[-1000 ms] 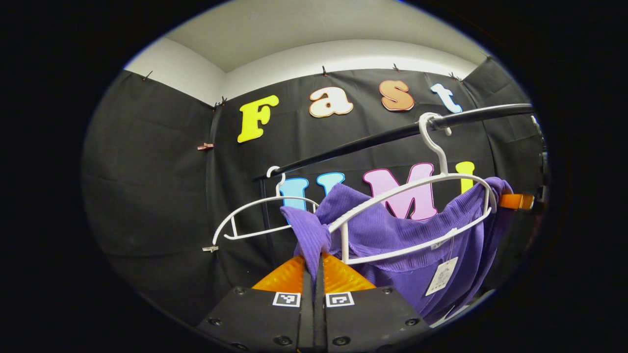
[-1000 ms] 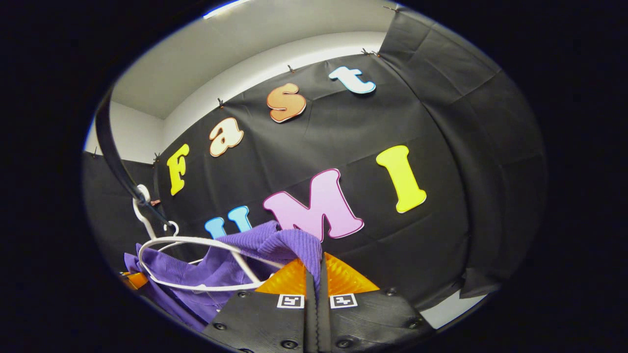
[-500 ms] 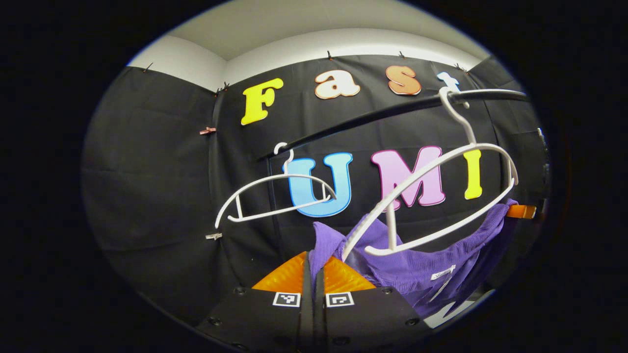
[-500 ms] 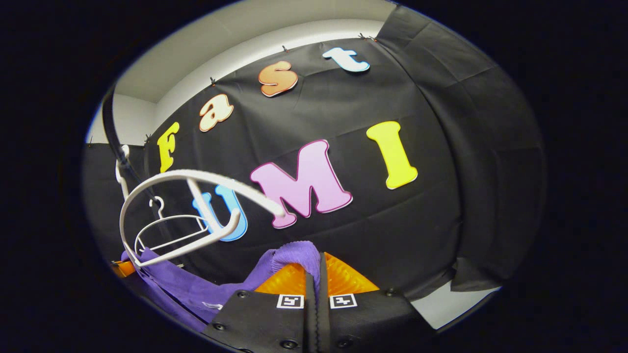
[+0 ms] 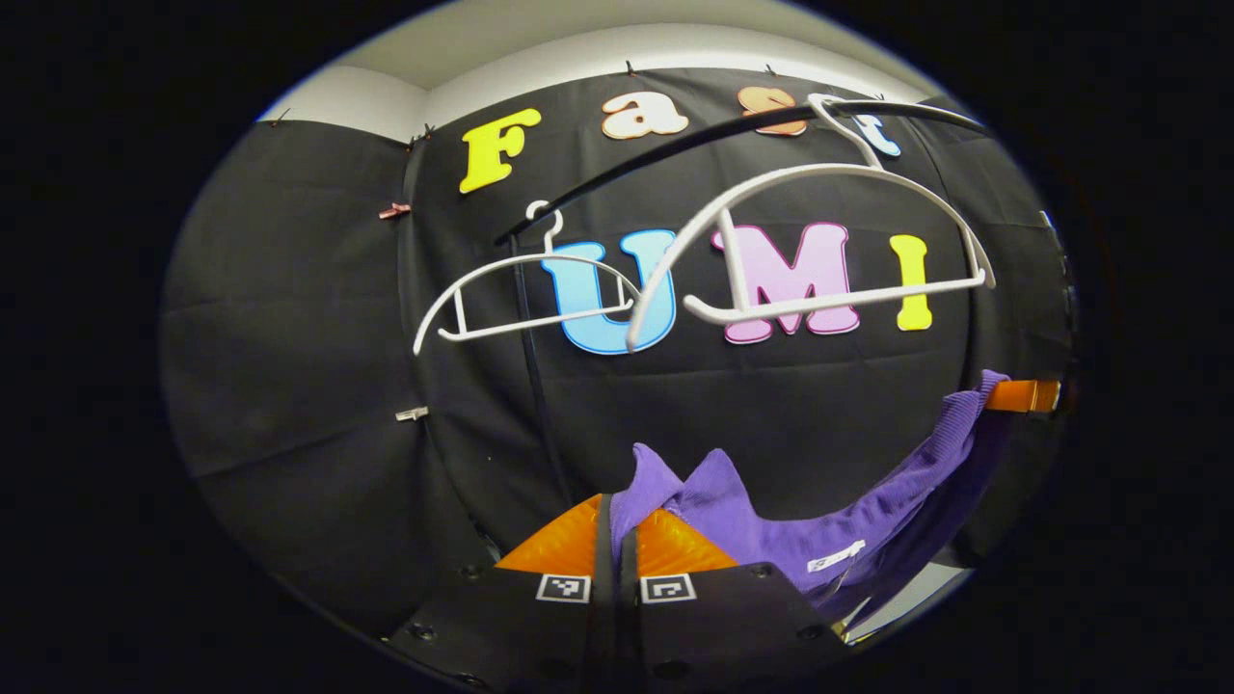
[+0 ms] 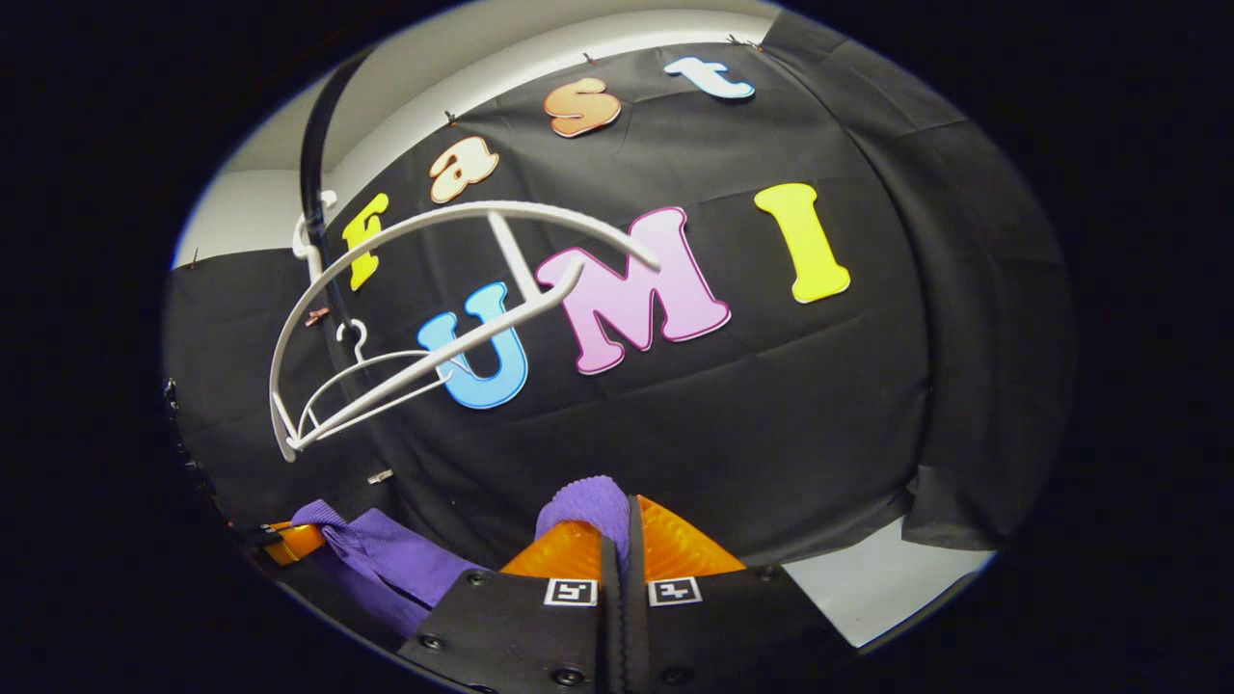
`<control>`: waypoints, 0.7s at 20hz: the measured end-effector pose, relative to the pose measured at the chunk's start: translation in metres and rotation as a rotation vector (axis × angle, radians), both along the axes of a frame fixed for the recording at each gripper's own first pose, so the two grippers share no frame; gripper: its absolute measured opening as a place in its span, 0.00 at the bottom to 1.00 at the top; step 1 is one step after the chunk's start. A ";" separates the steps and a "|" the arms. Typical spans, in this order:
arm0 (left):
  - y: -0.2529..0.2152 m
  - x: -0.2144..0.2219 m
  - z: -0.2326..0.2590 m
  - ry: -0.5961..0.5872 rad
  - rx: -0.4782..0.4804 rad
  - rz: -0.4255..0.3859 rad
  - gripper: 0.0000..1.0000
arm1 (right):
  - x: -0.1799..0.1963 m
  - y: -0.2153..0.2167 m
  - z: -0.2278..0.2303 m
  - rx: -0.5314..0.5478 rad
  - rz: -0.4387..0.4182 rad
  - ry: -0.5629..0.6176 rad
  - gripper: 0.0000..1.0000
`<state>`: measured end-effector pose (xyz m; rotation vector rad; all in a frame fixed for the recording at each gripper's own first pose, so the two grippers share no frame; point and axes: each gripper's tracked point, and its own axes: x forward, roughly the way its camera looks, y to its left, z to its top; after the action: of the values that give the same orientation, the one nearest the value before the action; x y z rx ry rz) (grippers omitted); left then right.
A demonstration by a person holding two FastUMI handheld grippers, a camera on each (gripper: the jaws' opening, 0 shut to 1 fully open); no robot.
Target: Grasp the clothes on the hanger with both hands and then place them into the laundry hamper below.
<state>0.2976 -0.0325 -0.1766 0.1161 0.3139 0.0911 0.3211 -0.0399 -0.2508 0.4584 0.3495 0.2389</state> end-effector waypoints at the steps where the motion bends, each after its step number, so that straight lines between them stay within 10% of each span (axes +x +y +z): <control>1: -0.008 -0.005 -0.005 0.010 -0.010 -0.015 0.05 | -0.009 0.007 -0.003 -0.009 0.016 0.010 0.05; 14: -0.125 -0.047 -0.034 0.081 -0.152 -0.320 0.05 | -0.083 0.072 -0.016 -0.112 0.208 0.070 0.05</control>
<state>0.2505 -0.1579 -0.2102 0.0186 0.3779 -0.2548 0.2384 0.0318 -0.2667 0.3205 0.4770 0.4039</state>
